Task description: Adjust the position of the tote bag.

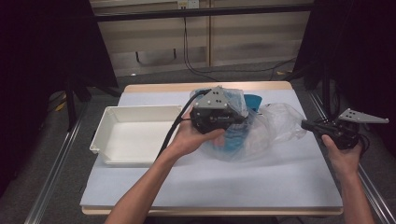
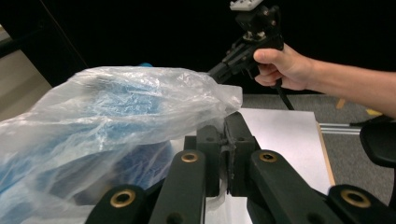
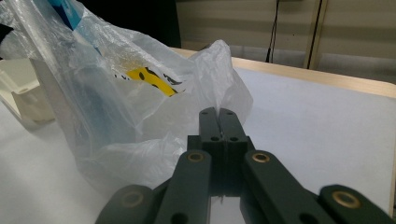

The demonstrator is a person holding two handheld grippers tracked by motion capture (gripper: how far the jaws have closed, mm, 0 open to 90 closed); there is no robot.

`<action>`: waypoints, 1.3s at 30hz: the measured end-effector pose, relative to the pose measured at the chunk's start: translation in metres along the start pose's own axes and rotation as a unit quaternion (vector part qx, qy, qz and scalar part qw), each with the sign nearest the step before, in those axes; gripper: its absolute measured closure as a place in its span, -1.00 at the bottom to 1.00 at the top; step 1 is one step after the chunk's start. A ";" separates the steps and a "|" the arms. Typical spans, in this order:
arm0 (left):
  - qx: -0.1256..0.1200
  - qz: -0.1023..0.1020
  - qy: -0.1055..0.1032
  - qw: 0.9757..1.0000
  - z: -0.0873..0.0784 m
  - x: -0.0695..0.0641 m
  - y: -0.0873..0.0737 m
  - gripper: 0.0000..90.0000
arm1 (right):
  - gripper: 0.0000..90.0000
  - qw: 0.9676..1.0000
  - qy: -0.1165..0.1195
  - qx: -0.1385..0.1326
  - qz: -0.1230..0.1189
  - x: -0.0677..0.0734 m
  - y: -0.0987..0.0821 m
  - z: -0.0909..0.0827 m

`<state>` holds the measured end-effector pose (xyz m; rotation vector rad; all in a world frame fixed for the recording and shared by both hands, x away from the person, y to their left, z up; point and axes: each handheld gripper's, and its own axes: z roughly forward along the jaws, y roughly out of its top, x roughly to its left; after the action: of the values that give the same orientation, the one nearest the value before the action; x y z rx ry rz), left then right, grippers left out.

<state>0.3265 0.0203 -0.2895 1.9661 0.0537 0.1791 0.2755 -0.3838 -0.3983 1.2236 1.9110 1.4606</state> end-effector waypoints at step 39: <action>-0.032 -0.036 0.106 0.993 -0.088 0.038 0.017 0.96 | 1.00 0.996 0.002 -0.069 -0.049 0.024 0.085 -0.006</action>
<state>0.3504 0.0982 -0.2368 1.8717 0.2544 0.3388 0.2909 -0.3623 -0.3138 1.0519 1.8126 1.5165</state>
